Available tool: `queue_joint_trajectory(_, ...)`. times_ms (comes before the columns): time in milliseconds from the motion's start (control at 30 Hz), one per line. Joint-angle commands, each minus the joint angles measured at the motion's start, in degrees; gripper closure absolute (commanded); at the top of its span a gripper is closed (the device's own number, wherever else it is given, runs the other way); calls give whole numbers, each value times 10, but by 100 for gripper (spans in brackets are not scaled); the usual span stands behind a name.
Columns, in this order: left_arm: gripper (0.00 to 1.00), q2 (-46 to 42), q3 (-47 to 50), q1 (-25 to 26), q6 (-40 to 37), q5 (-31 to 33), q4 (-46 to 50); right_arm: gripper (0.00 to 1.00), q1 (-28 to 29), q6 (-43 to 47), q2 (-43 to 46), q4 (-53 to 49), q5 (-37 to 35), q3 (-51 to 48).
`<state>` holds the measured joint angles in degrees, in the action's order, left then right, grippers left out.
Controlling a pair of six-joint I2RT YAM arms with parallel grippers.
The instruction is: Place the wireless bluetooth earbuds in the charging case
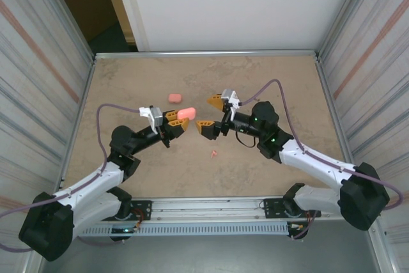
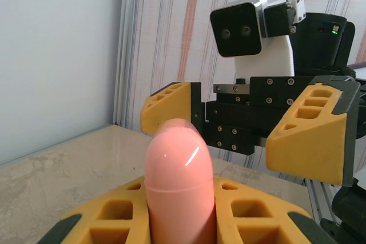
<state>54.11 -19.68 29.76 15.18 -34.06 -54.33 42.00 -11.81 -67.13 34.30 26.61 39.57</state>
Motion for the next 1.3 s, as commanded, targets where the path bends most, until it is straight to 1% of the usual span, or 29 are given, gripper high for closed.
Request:
queue_joint_trajectory(0, 100, 0, 6, 6, -11, -10, -28, 1, 4, -9, -13, 12, -12, 26)
queue_joint_trajectory(300, 100, -2, 10, 7, -16, -16, -29, 1, 1, -21, -41, 1, -31, 49)
queue_joint_trajectory(433, 100, -4, 9, 7, -20, -18, -26, 1, -10, -35, -48, -6, -40, 53)
queue_joint_trajectory(867, 100, -10, 7, 12, -22, -21, -22, 3, -19, -38, -65, -13, -49, 57)
queue_joint_trajectory(1267, 100, -18, 6, 15, -25, -19, -12, 3, -26, -39, -89, -8, -47, 81)
